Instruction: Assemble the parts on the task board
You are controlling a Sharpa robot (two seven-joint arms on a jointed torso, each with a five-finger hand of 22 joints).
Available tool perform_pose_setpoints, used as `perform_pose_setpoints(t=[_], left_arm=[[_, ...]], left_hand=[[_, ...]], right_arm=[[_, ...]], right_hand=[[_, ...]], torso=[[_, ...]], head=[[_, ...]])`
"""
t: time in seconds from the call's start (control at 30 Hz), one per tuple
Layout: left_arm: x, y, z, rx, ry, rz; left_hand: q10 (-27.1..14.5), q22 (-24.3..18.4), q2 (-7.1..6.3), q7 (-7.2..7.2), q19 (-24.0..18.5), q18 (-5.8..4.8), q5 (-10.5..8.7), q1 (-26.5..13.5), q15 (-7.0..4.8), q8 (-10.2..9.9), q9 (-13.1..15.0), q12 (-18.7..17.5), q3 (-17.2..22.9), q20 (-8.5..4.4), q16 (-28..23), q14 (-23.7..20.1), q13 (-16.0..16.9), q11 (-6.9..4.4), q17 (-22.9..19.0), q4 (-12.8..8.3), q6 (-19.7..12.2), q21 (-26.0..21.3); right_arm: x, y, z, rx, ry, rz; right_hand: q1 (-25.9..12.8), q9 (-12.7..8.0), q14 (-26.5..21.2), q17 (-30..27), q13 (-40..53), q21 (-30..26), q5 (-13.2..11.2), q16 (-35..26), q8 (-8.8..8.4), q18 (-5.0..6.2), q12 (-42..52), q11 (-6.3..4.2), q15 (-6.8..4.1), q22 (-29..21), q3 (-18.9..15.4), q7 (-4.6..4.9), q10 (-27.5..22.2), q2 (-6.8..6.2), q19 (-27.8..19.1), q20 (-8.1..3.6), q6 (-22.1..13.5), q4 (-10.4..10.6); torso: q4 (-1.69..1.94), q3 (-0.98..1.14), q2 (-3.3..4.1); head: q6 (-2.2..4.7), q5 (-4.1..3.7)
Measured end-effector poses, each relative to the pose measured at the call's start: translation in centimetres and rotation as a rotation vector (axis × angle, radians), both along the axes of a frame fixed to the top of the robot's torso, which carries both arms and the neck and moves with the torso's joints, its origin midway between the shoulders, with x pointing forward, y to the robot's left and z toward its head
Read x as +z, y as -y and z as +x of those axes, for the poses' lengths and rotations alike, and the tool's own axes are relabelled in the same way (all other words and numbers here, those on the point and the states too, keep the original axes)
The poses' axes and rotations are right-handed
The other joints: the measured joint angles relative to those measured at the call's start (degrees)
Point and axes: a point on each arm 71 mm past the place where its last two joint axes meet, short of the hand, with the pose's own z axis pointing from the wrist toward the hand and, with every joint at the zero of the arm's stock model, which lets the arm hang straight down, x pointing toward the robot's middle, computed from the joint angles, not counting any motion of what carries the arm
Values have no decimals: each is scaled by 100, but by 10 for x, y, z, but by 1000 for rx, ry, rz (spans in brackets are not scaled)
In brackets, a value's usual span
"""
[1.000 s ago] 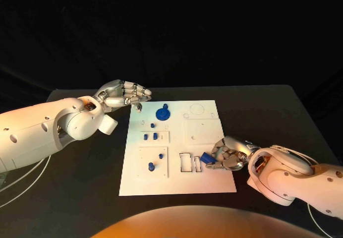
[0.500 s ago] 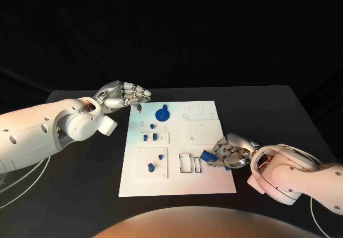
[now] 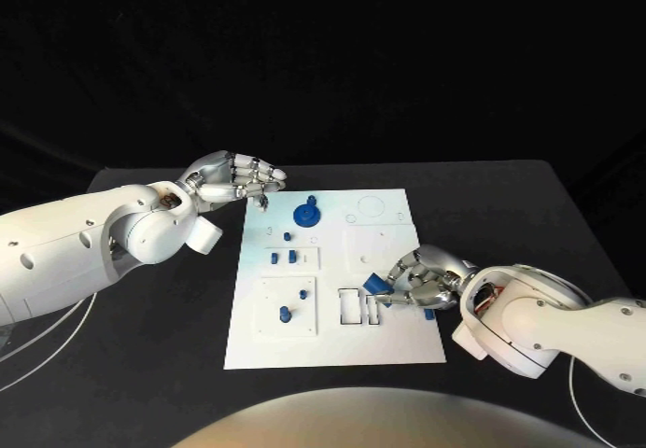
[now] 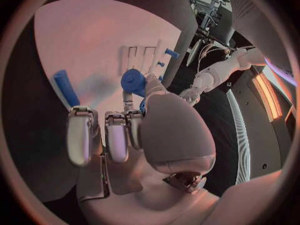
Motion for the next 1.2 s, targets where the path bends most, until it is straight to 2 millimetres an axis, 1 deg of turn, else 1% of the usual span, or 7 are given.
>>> perform_pose_setpoints(t=[0.07,0.1,0.13,0.67,0.93,1.07,1.2], left_arm=[[0,0,0,-1,0,0],[0,0,0,-1,0,0],[0,0,0,-1,0,0],[0,0,0,-3,-1,-1],[0,0,0,-3,-2,0],[0,0,-1,-3,-2,0],[0,-1,-1,-3,-2,0]], left_hand=[[0,0,0,0,0,0,0,0,0,0,0,0,0,0,0,0,0,0,1,0,0,0],[0,0,0,0,0,0,0,0,0,0,0,0,0,0,0,0,0,0,2,0,0,0],[0,0,0,0,0,0,0,0,0,0,0,0,0,0,0,0,2,0,3,0,0,0],[0,-1,0,0,0,0,0,0,0,0,-1,0,0,0,0,0,4,0,4,0,0,0],[0,-1,0,0,0,0,0,0,0,0,-1,0,0,0,0,0,4,0,3,0,0,0],[0,-2,0,0,0,0,0,0,0,0,-2,0,0,0,0,0,4,0,3,0,0,0],[0,-2,0,0,0,0,0,0,0,0,-2,0,0,0,0,0,3,0,3,0,0,0]], right_arm=[[-2,-6,0,10,-8,7],[-3,-8,0,15,-12,10],[-4,-11,0,21,-17,12],[-15,-29,-2,76,-38,-2],[-16,-33,-2,96,-38,-9],[-17,-34,-2,100,-39,-11],[-18,-36,-2,103,-38,-12]], right_hand=[[-53,-177,0,1,0,0,0,0,-12,1,0,0,0,4,0,2,0,53,0,0,-2,0],[-97,-766,0,3,0,0,0,0,-12,0,0,0,0,4,24,4,0,96,0,0,0,4],[-163,-1080,0,5,0,0,0,0,-12,0,0,0,0,4,56,33,0,159,0,0,29,6],[-597,-1059,0,4,-1,0,1,0,-11,0,47,-10,1,3,43,82,-11,64,0,0,165,-1],[-599,-803,0,3,-1,0,-1,0,-12,0,69,-11,1,2,41,77,-12,62,0,1,170,-1],[-680,22,0,3,-1,0,-2,0,-23,0,69,-11,1,2,40,76,-12,7,0,1,170,-2],[-765,366,0,3,-1,0,-3,0,-32,1,69,-10,1,2,4,75,-12,33,-21,-20,169,-7]], torso=[[1,1,3],[1,0,3],[2,0,3],[-4,1,-1],[-7,1,-2],[-7,1,0],[-2,1,1]], head=[[-4,4],[-6,5],[-12,7],[-44,57],[-44,71],[-44,74],[-44,76]])
